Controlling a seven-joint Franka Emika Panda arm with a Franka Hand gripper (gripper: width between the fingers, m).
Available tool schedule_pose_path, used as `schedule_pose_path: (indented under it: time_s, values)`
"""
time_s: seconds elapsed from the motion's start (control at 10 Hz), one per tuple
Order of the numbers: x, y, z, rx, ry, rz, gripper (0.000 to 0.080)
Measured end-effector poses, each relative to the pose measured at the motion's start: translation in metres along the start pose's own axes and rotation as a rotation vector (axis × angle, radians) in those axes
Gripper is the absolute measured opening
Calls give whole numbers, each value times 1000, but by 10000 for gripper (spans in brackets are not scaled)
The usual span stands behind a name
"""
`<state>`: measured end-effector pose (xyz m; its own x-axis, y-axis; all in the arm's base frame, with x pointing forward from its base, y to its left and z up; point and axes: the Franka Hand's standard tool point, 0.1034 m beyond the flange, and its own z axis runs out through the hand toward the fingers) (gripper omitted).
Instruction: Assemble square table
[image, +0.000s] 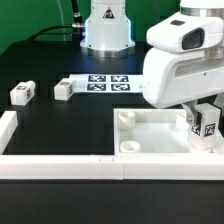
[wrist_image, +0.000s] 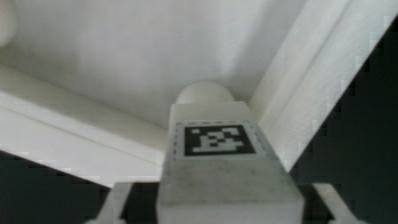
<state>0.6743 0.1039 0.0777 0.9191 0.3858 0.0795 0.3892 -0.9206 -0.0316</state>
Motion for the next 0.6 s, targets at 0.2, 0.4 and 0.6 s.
schedule_pose_path:
  time_s: [0.2,0.4,0.6]
  values:
    - [0,3,0,2,2,165,289]
    - [0,2,1,11,2,406,291]
    - [0,2,1,13,3,610,291]
